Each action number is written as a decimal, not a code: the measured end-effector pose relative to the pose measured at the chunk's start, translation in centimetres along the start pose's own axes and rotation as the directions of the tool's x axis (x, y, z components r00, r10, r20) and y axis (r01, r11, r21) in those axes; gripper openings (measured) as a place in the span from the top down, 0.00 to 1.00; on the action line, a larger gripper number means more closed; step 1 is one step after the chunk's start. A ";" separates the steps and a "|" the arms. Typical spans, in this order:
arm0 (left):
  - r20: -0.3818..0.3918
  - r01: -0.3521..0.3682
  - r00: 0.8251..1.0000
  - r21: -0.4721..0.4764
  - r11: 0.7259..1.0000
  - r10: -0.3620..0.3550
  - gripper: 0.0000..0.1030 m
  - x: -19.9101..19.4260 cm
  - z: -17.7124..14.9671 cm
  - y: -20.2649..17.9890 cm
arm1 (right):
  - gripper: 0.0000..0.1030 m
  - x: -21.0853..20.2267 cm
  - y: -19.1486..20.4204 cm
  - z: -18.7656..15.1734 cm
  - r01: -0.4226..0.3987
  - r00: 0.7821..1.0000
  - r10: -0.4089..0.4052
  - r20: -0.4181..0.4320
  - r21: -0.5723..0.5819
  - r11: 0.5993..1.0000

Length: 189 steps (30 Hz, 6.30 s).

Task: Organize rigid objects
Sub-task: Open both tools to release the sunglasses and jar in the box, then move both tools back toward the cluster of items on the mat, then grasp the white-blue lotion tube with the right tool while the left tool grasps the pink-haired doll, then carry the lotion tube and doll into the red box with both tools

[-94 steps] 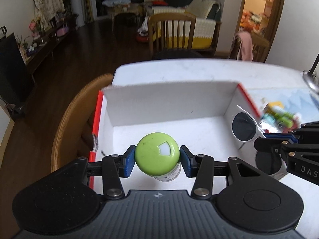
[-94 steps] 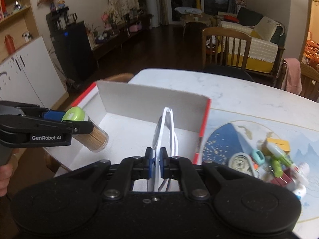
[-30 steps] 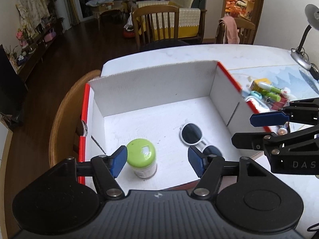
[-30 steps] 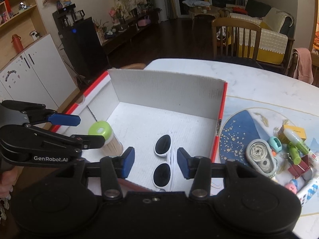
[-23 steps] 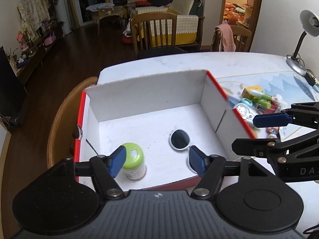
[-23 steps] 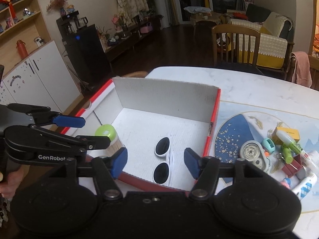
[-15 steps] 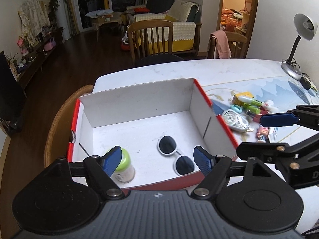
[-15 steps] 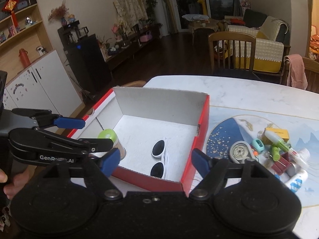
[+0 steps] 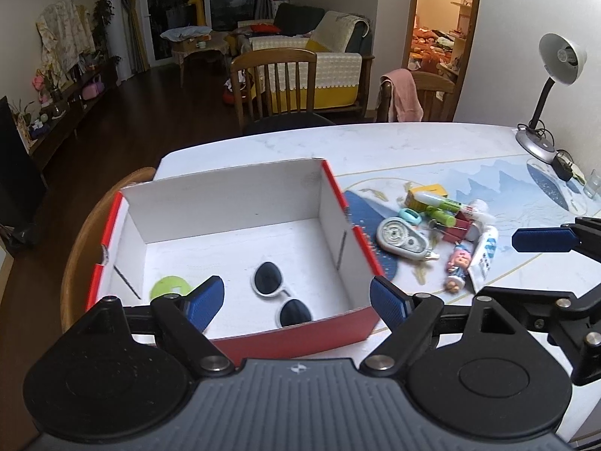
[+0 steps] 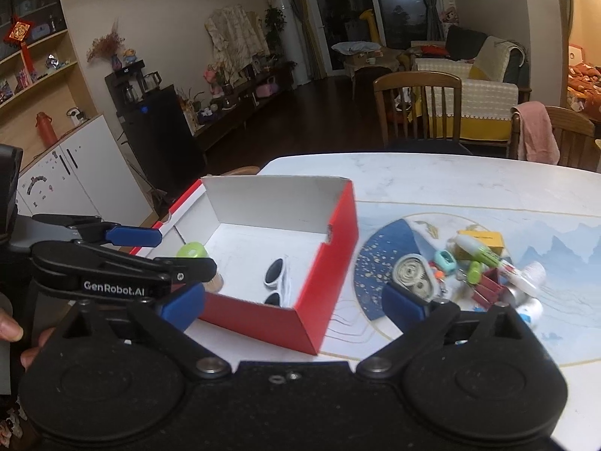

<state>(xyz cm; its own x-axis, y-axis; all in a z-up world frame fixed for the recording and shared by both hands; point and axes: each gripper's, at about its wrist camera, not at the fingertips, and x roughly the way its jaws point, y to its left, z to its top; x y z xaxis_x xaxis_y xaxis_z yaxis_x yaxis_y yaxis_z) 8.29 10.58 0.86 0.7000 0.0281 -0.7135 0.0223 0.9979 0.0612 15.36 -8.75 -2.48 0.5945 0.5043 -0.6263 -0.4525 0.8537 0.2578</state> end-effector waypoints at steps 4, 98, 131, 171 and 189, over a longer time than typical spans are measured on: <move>0.007 0.026 1.000 -0.006 1.000 -0.026 0.16 0.1 -0.1 -1.4 | 0.02 -1.4 -1.5 -0.8 0.017 1.000 -0.017 0.011 0.013 1.000; -0.161 0.168 0.978 0.211 0.963 -0.135 0.60 20.3 -1.0 -22.3 | 0.63 5.2 -22.6 -6.8 0.353 0.906 -0.302 -0.296 0.137 0.925; -0.120 0.184 0.978 0.094 0.978 -0.172 0.65 12.9 -1.9 -16.6 | 0.71 -0.1 -16.4 -6.1 0.283 0.945 -0.245 -0.217 0.161 0.946; 0.023 -0.033 0.999 -0.056 0.998 0.034 0.65 5.8 5.4 7.2 | 0.71 7.5 1.1 5.3 0.097 0.993 -0.100 -0.063 -0.051 0.994; -0.133 -0.049 0.990 0.000 0.999 0.049 0.65 14.7 5.3 12.0 | 0.71 19.4 4.4 6.0 0.186 0.963 -0.212 -0.166 -0.158 0.970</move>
<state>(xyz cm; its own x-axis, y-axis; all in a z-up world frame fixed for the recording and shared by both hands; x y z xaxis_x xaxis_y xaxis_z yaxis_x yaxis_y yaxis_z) 22.67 22.62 -5.17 0.5988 0.0843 -0.7964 -0.0120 0.9953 0.0964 28.88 5.55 -9.06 0.5581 0.2832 -0.7800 -0.4332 0.9011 0.0172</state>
